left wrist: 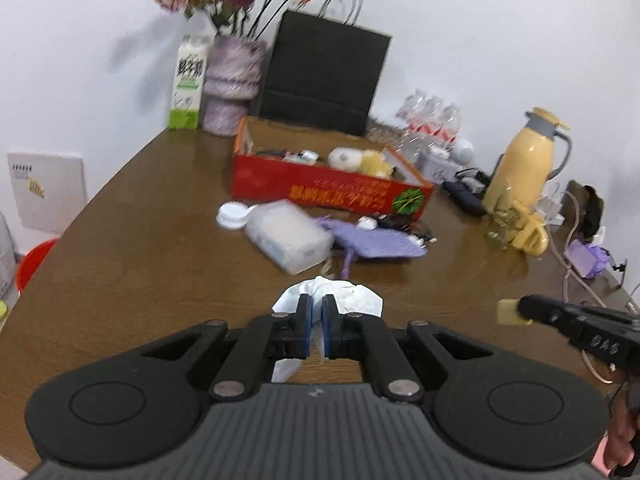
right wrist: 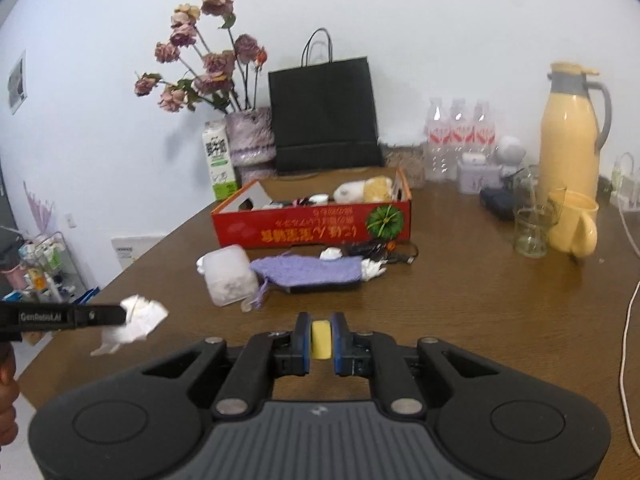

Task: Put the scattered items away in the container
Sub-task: 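Carry the yellow block and tissue into the box with both grippers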

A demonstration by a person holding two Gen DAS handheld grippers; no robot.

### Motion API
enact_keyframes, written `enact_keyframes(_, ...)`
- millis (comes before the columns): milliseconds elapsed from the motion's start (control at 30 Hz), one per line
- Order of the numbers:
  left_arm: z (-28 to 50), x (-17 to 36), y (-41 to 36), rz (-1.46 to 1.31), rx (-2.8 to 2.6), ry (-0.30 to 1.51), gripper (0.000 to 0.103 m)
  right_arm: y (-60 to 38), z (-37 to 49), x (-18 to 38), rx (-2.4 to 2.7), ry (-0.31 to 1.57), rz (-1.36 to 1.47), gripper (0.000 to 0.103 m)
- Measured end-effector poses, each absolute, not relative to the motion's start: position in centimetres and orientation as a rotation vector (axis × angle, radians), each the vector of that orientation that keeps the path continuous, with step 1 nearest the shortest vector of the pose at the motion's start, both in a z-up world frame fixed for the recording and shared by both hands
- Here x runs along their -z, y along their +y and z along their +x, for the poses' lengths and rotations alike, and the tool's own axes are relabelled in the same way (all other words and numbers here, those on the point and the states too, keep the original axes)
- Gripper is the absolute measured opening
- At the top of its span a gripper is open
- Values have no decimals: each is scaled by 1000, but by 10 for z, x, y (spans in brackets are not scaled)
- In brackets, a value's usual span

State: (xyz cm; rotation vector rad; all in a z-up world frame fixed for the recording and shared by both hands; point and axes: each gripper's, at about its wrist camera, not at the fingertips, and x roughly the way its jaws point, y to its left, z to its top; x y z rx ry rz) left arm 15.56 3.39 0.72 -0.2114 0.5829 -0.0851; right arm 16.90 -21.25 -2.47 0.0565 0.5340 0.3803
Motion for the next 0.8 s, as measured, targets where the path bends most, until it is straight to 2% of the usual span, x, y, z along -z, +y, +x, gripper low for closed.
enact_keyframes(333,111,-52,26,-179,131,436,6,-201,139,-9,-424,468,-21,10)
enact_keyframes(800,152,-36,44,-222,112,482,6,-196,162,-5,-427,457,-25,10)
